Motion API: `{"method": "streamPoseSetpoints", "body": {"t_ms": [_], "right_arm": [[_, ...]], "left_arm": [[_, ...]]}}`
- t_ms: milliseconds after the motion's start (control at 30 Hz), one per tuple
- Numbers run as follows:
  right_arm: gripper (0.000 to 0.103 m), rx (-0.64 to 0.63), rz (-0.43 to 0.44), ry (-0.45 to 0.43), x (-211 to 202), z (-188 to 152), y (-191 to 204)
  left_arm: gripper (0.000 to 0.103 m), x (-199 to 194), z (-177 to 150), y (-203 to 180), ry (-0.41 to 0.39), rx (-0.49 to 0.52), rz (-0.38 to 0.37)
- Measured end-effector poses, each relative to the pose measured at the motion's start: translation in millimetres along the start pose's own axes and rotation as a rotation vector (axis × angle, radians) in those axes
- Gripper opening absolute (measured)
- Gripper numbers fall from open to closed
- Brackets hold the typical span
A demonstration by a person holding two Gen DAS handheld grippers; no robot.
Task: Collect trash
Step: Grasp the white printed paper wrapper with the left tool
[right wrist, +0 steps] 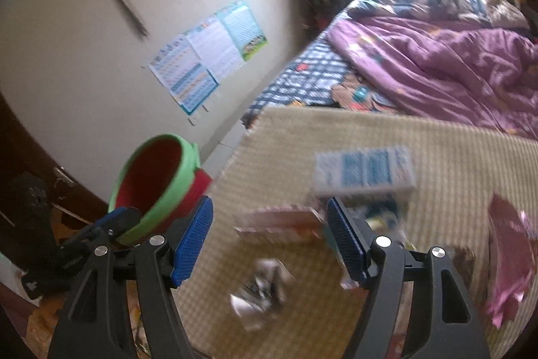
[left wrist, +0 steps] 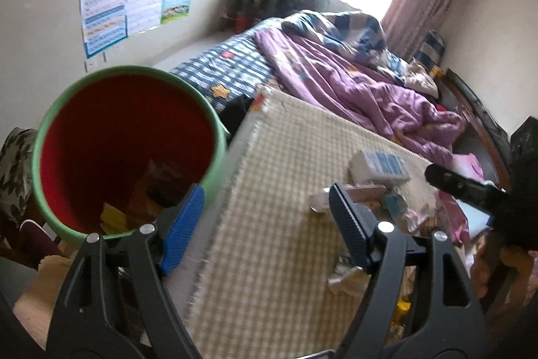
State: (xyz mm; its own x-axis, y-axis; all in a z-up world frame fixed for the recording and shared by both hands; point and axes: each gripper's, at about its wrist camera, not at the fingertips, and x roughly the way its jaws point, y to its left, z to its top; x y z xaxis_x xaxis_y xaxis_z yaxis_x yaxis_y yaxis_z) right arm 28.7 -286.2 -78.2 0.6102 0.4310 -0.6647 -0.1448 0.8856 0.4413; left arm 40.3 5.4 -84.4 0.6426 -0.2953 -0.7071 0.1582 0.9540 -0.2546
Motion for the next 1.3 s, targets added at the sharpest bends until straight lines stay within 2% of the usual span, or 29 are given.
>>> {"method": "streamPoseSetpoints", "body": {"t_ms": [167,433,600,867,933,967,1033,1067,1100,1200,1300], "right_arm": [[0.068,0.077,-0.041,0.000,-10,-18,-26],[0.068,0.160,-0.108,-0.020,-28,-26,-59],[0.068,0.182,-0.120,-0.025,-31,-25,-66],[0.068,0.191,-0.108,-0.001,-23,-29,-65],[0.068,0.192,-0.104,0.006,-21,-31,-64],[0.068,0.192,-0.103,0.008,-20,-31,-64],[0.068,0.188,-0.102,0.015,-19,-32,-63],[0.068,0.186,-0.102,0.019,-18,-32,-63],[0.068,0.183,-0.104,0.023,-17,-33,-62],[0.068,0.170,-0.111,0.035,-12,-33,-61],[0.068,0.156,-0.119,0.053,-7,-33,-59]], "left_arm": [[0.073,6,-5,-8,0.032,0.026,-0.011],[0.073,26,-20,-23,0.113,0.040,-0.050],[0.073,48,-35,-47,0.185,0.128,-0.077],[0.073,79,-51,-78,0.303,0.219,-0.169],[0.071,88,-58,-84,0.340,0.247,-0.176],[0.064,91,-60,-85,0.351,0.252,-0.176],[0.059,95,-64,-87,0.378,0.238,-0.215],[0.052,95,-65,-87,0.382,0.232,-0.231],[0.049,94,-66,-88,0.386,0.229,-0.247],[0.049,89,-67,-89,0.363,0.252,-0.222],[0.049,79,-62,-80,0.333,0.210,-0.214]]}}
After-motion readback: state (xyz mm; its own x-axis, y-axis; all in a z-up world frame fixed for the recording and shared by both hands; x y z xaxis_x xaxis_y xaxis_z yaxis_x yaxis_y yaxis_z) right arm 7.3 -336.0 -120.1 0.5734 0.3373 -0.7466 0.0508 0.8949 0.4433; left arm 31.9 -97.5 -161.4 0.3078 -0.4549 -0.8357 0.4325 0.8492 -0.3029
